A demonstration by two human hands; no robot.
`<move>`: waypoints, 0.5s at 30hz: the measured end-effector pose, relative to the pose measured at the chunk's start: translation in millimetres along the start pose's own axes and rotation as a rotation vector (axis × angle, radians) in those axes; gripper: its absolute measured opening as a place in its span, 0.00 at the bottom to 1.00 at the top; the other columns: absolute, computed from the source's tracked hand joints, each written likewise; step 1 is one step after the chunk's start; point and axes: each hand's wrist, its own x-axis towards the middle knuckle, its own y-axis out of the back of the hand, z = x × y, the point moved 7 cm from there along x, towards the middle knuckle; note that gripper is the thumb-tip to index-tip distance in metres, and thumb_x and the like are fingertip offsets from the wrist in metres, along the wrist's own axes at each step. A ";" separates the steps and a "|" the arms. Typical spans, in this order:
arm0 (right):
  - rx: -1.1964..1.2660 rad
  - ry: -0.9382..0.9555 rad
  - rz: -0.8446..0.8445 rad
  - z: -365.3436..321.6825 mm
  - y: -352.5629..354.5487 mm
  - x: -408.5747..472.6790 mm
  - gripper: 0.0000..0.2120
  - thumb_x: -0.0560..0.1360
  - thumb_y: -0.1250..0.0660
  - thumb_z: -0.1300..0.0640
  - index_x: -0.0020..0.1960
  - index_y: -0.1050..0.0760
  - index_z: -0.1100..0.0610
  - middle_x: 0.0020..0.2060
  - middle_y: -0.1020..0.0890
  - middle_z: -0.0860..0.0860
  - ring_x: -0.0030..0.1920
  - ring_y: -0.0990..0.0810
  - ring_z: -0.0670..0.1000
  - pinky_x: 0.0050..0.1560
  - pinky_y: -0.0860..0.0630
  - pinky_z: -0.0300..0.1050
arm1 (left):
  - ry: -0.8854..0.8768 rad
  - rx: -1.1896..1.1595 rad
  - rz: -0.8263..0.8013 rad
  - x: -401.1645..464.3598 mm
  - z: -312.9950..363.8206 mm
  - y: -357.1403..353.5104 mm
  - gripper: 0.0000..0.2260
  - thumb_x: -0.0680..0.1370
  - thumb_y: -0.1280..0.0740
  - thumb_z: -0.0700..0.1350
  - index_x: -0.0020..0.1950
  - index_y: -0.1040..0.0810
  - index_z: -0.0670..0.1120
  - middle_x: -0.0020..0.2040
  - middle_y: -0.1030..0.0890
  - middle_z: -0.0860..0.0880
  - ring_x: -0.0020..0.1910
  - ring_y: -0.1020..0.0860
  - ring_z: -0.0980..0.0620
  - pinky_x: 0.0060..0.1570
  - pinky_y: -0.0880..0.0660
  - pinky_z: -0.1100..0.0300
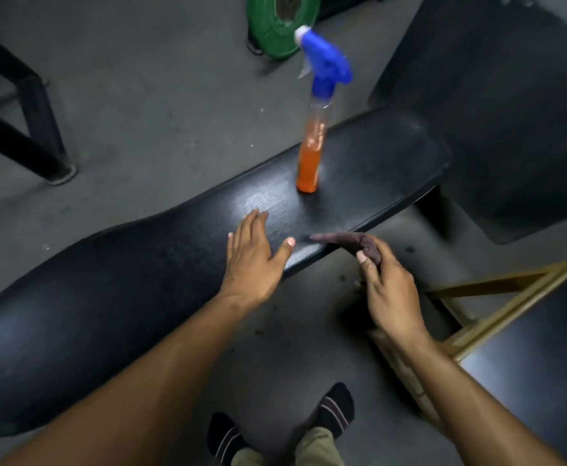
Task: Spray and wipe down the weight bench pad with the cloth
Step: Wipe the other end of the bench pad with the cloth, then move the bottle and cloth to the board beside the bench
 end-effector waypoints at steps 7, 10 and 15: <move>0.288 0.008 0.115 -19.4 55.6 32.4 0.18 0.86 0.40 0.48 0.76 0.30 0.39 0.57 0.21 0.27 0.61 0.23 0.32 0.63 0.26 0.38 | 0.117 -0.287 0.133 73.8 73.2 18.4 0.42 0.77 0.30 0.60 0.82 0.47 0.45 0.81 0.43 0.46 0.79 0.42 0.45 0.77 0.43 0.45; 0.371 0.025 0.136 -21.4 66.9 40.3 0.18 0.87 0.40 0.51 0.75 0.32 0.36 0.52 0.25 0.16 0.58 0.28 0.22 0.62 0.34 0.31 | 0.116 -0.353 0.183 96.1 93.7 22.8 0.45 0.74 0.27 0.60 0.81 0.48 0.44 0.81 0.44 0.47 0.79 0.42 0.47 0.77 0.42 0.48; 0.441 0.052 0.123 -23.9 76.3 44.4 0.17 0.86 0.40 0.48 0.72 0.29 0.34 0.60 0.20 0.25 0.66 0.25 0.32 0.68 0.30 0.41 | 0.118 -0.415 0.207 124.9 113.4 22.9 0.50 0.67 0.26 0.64 0.80 0.44 0.45 0.78 0.40 0.45 0.77 0.38 0.47 0.76 0.39 0.48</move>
